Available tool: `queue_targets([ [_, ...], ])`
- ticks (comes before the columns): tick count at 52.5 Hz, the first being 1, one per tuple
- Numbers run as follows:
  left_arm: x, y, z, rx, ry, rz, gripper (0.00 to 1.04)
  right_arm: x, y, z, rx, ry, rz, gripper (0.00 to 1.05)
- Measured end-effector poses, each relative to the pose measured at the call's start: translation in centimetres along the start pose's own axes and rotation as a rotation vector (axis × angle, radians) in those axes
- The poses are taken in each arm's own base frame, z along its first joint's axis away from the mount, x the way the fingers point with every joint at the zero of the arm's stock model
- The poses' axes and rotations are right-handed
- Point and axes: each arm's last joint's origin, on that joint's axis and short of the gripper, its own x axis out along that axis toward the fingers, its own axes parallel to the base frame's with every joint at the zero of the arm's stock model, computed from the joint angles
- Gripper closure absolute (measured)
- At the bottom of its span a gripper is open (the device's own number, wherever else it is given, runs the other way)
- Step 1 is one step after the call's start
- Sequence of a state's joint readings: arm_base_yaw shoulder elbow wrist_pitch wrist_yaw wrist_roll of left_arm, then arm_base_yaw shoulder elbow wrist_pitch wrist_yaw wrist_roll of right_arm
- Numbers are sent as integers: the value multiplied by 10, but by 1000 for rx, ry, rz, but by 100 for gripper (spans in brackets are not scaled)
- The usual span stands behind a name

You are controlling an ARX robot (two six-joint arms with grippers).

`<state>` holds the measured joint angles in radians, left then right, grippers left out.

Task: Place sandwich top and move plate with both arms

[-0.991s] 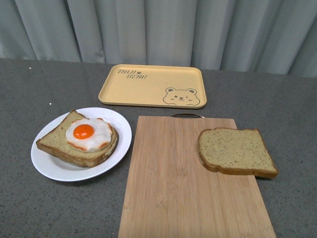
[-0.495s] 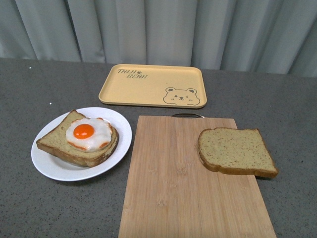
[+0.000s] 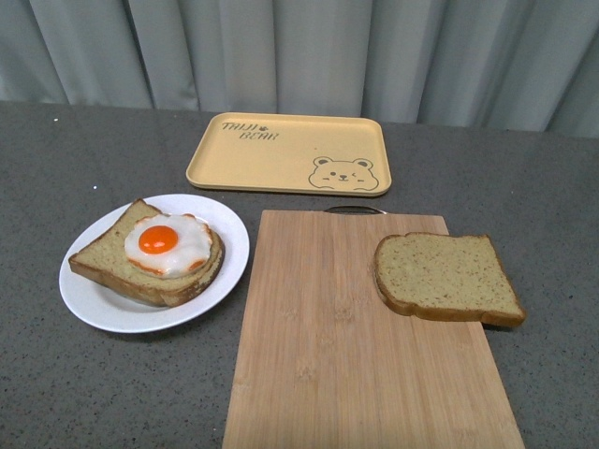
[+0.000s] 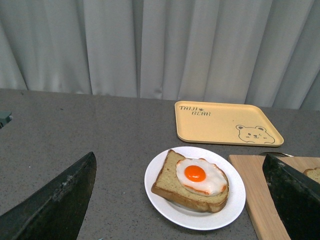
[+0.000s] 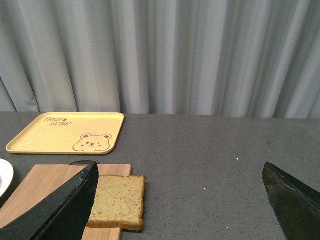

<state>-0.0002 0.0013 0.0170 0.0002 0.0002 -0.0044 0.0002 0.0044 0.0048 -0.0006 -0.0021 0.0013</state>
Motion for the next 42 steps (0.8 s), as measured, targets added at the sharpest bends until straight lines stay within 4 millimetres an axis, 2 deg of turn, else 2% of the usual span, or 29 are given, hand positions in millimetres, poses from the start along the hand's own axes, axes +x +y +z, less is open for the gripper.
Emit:
queue_targets([
  [14,0,0,0,0,0,0,7,0,0,0,0,0,-2,9],
  [22,0,0,0,0,0,2,7,4,3,0,-204,79,-285,9],
  [28,0,0,0,0,0,0,7,16,-1,-2,-242,137,-289,9],
  [35,0,0,0,0,0,0,7,46,-16,-1,-193,211,-230,9],
  [42,0,0,0,0,0,0,7,101,-32,-8,-77,381,-115,9],
])
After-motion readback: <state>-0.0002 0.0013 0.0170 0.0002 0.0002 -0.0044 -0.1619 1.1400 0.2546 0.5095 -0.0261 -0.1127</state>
